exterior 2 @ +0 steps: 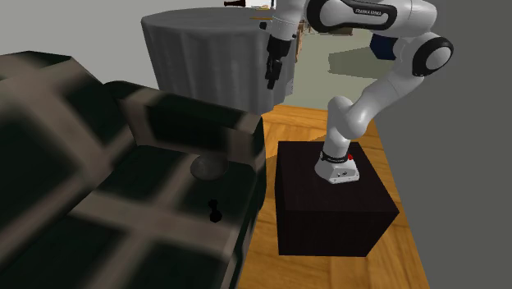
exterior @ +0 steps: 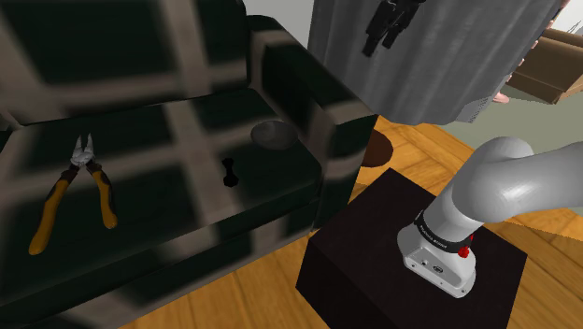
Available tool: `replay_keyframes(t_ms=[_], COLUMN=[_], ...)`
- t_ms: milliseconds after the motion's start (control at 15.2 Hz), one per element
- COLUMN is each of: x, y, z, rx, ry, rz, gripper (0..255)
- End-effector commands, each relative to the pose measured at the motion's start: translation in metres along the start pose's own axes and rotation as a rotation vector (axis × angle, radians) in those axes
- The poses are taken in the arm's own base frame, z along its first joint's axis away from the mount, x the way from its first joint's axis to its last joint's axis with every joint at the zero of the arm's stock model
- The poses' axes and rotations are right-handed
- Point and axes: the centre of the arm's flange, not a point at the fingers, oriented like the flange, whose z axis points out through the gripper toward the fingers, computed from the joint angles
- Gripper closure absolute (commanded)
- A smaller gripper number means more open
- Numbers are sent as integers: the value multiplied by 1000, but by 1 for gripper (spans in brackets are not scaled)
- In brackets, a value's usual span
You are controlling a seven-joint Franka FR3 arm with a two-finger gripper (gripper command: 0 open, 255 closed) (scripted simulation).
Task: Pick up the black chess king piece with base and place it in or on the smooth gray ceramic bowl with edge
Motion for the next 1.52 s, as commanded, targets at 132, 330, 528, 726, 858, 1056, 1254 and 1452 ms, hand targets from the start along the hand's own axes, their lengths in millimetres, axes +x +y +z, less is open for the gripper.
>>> replay_keyframes(t_ms=[132, 330, 528, 726, 858, 1056, 1254, 1452], x=[14, 33, 52, 70, 82, 98, 114, 129], y=[-16, -40, -65, -89, -106, -131, -156, -181], z=[18, 44, 71, 98, 117, 145, 173, 201], rx=[0, 0, -1, -1, -1, -1, -2, -2], ry=[-12, -30, -49, -67, -79, -97, -115, -134], rz=[-8, -20, -31, -43, -51, -63, -75, -86], gripper=[0, 0, 0, 0, 0, 0, 0, 0])
